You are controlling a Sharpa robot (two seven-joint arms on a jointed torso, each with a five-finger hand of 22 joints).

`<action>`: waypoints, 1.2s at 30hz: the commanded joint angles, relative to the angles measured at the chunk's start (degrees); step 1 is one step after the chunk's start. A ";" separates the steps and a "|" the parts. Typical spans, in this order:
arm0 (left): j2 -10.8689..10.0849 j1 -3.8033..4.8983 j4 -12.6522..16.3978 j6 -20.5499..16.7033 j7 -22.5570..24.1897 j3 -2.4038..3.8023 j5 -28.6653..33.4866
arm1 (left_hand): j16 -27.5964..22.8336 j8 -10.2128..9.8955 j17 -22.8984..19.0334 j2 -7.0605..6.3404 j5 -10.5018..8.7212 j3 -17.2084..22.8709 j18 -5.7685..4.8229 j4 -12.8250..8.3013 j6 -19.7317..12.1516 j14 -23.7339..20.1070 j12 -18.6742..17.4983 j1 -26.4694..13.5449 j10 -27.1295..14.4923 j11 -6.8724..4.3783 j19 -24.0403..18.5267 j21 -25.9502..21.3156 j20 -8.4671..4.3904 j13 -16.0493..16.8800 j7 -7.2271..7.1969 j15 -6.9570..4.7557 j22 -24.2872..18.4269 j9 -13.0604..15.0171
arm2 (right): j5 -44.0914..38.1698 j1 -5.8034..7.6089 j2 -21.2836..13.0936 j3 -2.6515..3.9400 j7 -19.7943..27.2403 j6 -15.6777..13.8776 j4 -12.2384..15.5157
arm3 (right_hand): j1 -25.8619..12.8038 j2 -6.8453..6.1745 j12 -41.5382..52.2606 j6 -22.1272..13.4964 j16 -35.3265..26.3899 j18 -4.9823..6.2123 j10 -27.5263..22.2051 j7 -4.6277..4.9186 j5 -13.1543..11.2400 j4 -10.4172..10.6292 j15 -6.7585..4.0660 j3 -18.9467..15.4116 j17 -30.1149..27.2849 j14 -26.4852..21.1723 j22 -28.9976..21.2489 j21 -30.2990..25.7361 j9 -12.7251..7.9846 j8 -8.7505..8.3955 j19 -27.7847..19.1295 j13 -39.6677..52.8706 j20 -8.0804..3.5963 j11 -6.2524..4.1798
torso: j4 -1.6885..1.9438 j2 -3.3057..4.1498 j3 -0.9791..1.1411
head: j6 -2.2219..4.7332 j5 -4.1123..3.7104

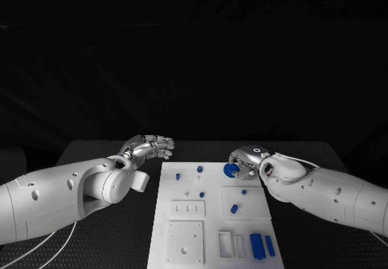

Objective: Assemble the parts on the task board

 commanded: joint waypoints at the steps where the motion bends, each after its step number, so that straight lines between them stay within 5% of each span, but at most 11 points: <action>1: 0.08 0.10 0.00 0.36 0.41 0.05 -0.12 | -0.27 -0.31 0.08 0.14 0.39 0.14 1.13 -0.17 -0.14 -0.23 -0.19 -0.34 -0.13 0.09 -0.36 0.31 0.07 -0.05 0.26 0.30 1.07 0.03 | -4.75 -0.25 -0.42 -0.13 -4.15 -1.68 1.71 | -0.13 -0.19 -0.44 6.81 -0.36 2.72 0.42 -0.56 -0.87 0.56 -0.49 0.78 0.16 0.10 1.01 0.30 0.28 0.07 -0.09 -0.13 -0.32 -0.32 | 0.00 -0.03 0.02 | 0.17 0.04; 17: 0.00 0.10 -0.29 0.23 0.51 0.05 -0.12 | -0.27 -0.31 0.10 0.17 0.42 0.23 1.13 -0.28 -0.11 -0.23 -0.23 -0.30 -0.09 0.08 -0.37 0.33 0.07 -0.03 0.25 0.30 1.07 0.05 | -11.94 0.38 -1.75 0.44 -8.61 -6.57 10.30 | -0.02 -2.33 -0.74 7.33 -0.41 2.72 1.12 -0.73 -1.68 1.82 -0.65 2.47 0.50 0.33 0.95 0.50 0.51 -0.01 0.29 -0.17 -0.54 -0.50 | -0.03 -0.01 -0.07 | 0.68 0.30; 23: -0.03 0.10 -0.39 0.20 0.48 0.05 -0.12 | -0.28 -0.31 0.11 0.17 0.43 0.26 1.13 -0.31 -0.11 -0.23 -0.26 -0.30 -0.07 0.08 -0.38 0.34 0.08 -0.03 0.25 0.30 1.07 0.06 | -14.87 0.37 0.14 0.42 -9.11 -6.72 11.30 | 0.08 -3.03 -0.85 7.47 -0.43 2.72 1.33 -0.77 -1.78 2.32 -0.67 3.03 0.60 0.38 0.94 0.54 0.58 -0.05 0.39 -0.17 -0.59 -0.53 | 0.09 -0.04 -0.13 | 0.88 0.40; 36: 0.17 0.10 -0.17 0.27 0.48 0.05 -0.12 | -0.28 -0.31 0.13 0.19 0.44 0.31 1.13 -0.39 -0.10 -0.24 -0.30 -0.31 -0.04 0.08 -0.39 0.37 0.08 -0.02 0.25 0.31 1.07 0.07 | -18.49 -0.51 5.84 -1.41 -10.03 -6.70 9.99 | 0.26 -3.37 -0.94 7.47 -0.46 2.72 1.44 -0.78 -1.81 2.53 -0.68 3.40 0.65 0.40 0.93 0.54 0.61 -0.12 0.41 -0.18 -0.61 -0.54 | 0.35 0.10 -0.20 | 0.90 0.58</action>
